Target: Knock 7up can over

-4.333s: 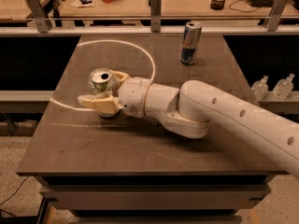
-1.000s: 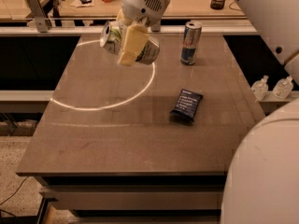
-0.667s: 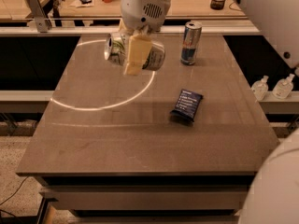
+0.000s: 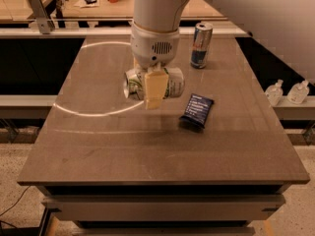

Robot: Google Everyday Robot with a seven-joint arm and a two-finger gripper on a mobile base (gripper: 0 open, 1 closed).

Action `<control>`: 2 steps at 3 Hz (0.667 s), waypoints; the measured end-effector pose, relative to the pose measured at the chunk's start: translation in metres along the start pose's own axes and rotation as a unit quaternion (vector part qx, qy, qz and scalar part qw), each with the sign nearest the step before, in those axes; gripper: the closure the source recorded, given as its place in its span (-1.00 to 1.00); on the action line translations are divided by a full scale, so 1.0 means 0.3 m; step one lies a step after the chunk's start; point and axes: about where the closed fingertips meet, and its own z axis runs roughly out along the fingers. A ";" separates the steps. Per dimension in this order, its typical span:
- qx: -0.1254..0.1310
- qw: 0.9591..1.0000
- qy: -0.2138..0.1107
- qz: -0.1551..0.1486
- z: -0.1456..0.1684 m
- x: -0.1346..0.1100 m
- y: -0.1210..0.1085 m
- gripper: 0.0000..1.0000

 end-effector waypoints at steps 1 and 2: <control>-0.004 1.000 0.022 0.004 0.102 0.011 0.015 1.00; -0.010 0.999 0.032 0.008 0.180 0.003 0.016 1.00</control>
Offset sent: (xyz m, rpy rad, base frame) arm -0.0174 0.0086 -0.0801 -0.1155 0.0291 -0.0144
